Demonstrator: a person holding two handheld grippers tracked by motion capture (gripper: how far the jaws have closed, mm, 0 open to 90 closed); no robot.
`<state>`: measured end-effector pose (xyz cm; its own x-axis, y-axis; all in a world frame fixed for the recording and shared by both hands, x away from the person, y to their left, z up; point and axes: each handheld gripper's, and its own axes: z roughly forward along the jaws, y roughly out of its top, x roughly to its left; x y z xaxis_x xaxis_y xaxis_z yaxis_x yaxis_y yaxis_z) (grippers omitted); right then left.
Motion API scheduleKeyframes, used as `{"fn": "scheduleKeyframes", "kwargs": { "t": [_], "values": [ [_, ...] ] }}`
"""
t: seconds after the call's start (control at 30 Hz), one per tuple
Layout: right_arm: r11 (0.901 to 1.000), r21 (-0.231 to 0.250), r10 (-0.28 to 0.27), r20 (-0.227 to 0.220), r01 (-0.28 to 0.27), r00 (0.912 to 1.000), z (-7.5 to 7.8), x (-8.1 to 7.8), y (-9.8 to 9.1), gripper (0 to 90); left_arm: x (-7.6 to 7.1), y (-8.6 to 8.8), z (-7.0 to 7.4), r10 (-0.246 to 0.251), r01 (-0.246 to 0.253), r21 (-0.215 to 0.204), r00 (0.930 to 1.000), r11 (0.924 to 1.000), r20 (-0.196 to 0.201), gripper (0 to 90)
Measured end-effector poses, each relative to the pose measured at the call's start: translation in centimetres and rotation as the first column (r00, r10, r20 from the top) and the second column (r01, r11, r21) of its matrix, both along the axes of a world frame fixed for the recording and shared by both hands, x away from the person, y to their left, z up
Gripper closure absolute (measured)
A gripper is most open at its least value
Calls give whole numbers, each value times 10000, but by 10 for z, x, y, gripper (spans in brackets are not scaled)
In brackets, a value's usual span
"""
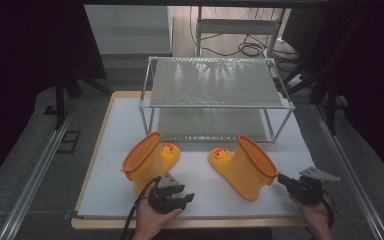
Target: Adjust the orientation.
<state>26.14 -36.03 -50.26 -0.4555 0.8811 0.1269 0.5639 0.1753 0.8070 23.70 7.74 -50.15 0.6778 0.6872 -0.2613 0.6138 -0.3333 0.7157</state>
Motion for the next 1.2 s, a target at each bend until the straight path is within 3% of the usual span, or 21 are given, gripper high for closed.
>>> {"fn": "scheduleKeyframes", "kwargs": {
  "t": [0.03, 0.23, 0.33, 0.67, 0.8, 0.83, 0.87, 0.97, 1.0, 1.03, 1.17, 1.2],
  "values": [
    [9993, -118, 364, -65, -364, 9993, 0, -6, 3, 892, 0, 0, -1, -10, 10, 15, 10000, 10000, -15, 506],
    [9936, -203, 1105, -176, -1108, 9937, -2, -20, 12, 893, -2, -2, -4, 28, -27, 53, 10000, 10000, -93, 487],
    [9857, -368, 1638, -188, -1644, 9863, -3, -18, 24, 893, -3, -3, -4, -16, 17, 107, 9999, 9999, -106, 487],
    [9712, -570, 2304, -246, -2314, 9728, -10, -15, 40, 894, -2, 3, -4, 80, -79, 45, 9999, 10000, -140, 487],
    [9692, -707, 2351, -204, -2360, 9718, -9, -17, 42, 894, -3, 6, -4, 123, -123, -4, 9998, 9999, -166, 485],
    [9634, -711, 2576, -216, -2585, 9660, -9, -18, 43, 894, -3, 6, -3, 136, -136, -22, 9998, 9999, -171, 485],
    [9634, -711, 2576, -216, -2585, 9660, -9, -18, 43, 894, -3, 6, -3, 128, -129, -38, 9997, 9999, -184, 485],
    [9464, -726, 3135, -263, -3146, 9492, -9, -21, 49, 894, -3, 7, -3, 123, -124, -63, 9997, 9999, -212, 483],
    [9325, -737, 3524, -287, -3536, 9354, -8, -22, 55, 894, -3, 8, -3, 126, -128, -85, 9997, 9999, -217, 482],
    [9325, -737, 3524, -287, -3536, 9354, -8, -22, 55, 894, -2, 8, -3, 85, -86, -72, 9998, 9999, -194, 482],
    [9134, -823, 3979, -253, -3986, 9171, -8, -23, 65, 894, -3, 9, -4, 97, -99, -94, 9997, 9999, -220, 481],
    [9022, -845, 4223, -256, -4229, 9061, -8, -24, 71, 894, -3, 9, -3, 97, -99, -91, 9997, 9999, -229, 480]
  ]
}}
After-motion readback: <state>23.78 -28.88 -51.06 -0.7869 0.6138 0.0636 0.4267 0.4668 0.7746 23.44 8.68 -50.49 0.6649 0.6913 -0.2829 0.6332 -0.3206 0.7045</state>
